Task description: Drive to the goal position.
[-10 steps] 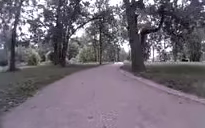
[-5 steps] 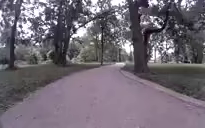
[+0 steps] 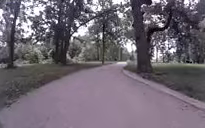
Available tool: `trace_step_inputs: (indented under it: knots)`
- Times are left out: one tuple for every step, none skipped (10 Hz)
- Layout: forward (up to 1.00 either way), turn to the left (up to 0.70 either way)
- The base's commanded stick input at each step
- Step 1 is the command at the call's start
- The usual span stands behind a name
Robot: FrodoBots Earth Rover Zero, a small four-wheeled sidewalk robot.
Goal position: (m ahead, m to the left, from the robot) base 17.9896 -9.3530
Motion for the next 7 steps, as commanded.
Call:
trace_step_inputs:
  knots:
    - [0.70,0.01]
    - [0.70,0.01]
    - [0.70,0.01]
    - [0.70,0.01]
    - [0.70,0.01]
    - [0.70,0.01]
    - [0.70,0.01]
